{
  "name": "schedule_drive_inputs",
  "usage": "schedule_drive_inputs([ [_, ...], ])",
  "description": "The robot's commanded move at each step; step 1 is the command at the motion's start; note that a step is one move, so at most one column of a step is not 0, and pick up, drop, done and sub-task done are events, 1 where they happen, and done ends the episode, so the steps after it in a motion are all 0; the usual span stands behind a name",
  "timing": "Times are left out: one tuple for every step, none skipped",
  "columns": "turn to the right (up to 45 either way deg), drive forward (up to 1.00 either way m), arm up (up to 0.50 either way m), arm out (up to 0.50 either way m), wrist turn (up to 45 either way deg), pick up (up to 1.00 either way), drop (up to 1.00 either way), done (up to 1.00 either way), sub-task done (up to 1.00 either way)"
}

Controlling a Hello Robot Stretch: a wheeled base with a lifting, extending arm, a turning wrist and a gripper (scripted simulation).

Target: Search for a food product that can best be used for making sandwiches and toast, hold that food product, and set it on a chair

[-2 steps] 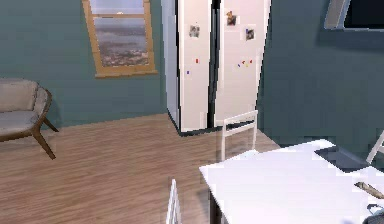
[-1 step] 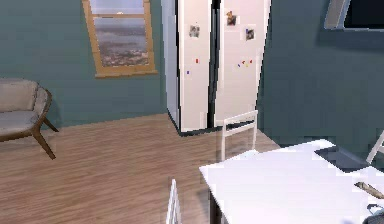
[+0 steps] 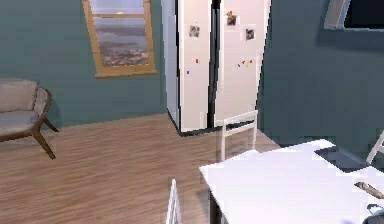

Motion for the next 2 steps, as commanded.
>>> schedule_drive_inputs([
  [0.0,0.00,0.00,0.00,-45.0,0.00,0.00,0.00,0.00],
  [0.0,0.00,0.00,0.00,-45.0,0.00,0.00,0.00,0.00],
])
